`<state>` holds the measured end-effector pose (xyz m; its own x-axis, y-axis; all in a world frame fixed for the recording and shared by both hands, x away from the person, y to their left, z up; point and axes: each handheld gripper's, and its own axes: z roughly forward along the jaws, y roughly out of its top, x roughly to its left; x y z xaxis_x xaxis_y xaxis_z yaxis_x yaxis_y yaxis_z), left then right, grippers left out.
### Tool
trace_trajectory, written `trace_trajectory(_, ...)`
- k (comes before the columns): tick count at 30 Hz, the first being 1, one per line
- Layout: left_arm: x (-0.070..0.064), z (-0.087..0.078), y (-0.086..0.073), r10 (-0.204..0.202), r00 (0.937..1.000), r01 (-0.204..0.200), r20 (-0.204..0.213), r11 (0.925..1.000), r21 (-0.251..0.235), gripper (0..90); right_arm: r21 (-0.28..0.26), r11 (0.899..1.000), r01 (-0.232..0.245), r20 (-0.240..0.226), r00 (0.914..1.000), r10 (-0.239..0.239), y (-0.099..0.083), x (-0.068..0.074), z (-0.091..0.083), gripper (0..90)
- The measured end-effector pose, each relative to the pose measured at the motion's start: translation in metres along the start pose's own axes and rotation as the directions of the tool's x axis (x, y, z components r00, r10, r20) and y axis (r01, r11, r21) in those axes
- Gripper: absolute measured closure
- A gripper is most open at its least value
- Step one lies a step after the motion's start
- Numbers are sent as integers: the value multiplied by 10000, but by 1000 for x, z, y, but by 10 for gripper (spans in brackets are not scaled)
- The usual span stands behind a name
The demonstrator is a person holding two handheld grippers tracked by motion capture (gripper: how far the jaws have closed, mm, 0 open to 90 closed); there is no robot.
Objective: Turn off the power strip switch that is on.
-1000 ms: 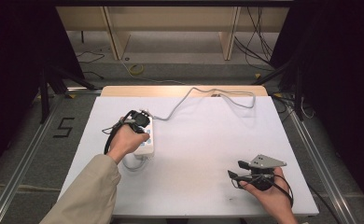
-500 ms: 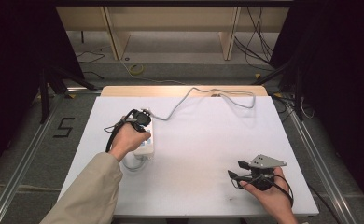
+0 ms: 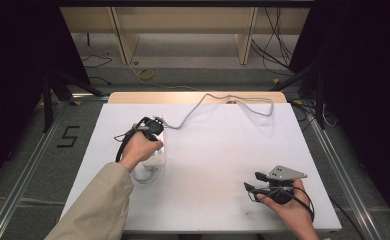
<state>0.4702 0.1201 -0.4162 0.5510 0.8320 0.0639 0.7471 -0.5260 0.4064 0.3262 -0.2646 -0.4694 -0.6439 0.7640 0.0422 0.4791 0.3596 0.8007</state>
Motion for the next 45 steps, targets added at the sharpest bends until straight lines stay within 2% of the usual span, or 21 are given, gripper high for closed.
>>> trace_trajectory(15, -1, 5, 2, 163, 9998, -161, -91, 9997, 160, 893, -1, 10000, 0, -16, 10000, 0, 0, 0, 0, 426)
trace_trajectory(26, -3, 10, 3, 120, 9999, -116, -124, 9994, 333, 894, -1, 10000, -8, -17, 10000, 8, 0, 0, 0, 425)
trace_trajectory(45, -4, 14, 5, -224, 9997, 228, -105, 9987, 459, 893, 25, 10000, -3, -39, 10000, 3, 0, 0, 1, 425)
